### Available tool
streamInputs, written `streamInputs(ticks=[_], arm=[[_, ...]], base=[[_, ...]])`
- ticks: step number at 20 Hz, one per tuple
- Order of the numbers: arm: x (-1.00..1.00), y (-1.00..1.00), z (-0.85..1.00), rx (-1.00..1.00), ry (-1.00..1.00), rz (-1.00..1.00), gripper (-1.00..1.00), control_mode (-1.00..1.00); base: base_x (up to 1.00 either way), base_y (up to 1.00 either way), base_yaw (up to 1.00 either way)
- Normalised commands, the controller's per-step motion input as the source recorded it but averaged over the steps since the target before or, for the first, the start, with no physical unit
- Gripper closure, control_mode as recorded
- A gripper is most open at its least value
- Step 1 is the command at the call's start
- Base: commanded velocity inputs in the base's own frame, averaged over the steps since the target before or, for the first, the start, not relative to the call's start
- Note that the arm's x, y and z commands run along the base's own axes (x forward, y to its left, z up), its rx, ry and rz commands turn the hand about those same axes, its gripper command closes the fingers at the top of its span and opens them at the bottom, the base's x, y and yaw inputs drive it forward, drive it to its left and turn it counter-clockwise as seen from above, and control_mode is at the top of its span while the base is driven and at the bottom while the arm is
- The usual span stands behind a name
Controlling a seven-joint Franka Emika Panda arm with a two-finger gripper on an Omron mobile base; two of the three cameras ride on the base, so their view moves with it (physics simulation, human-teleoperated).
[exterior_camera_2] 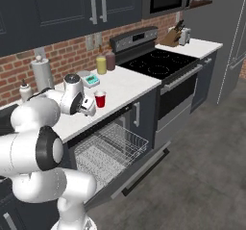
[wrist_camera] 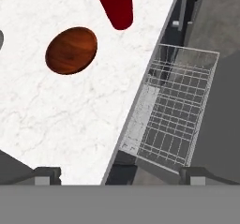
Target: Pick up the cup and bowl from the counter, place them in the dishwasher, and close the dishwasher door.
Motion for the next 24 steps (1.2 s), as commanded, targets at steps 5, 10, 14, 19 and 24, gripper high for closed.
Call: streamInputs(ticks=[5,10,14,19,24], arm=[[0.5,0.18,-0.1,0.0,0.0,0.0,-1.0,-1.0],[0.48,0.17,-0.1,0.0,0.0,0.0,-1.0,-1.0],[0.43,0.2,-0.16,0.0,0.0,0.0,-1.0,-1.0],[0.4,0.18,-0.2,0.0,0.0,0.0,-1.0,-1.0],[0.37,0.06,-0.23,0.0,0.0,0.0,-1.0,-1.0]], base=[[0.0,0.0,0.0],[0.0,0.0,0.0],[0.0,0.0,0.0],[0.0,0.0,0.0],[0.0,0.0,0.0]])
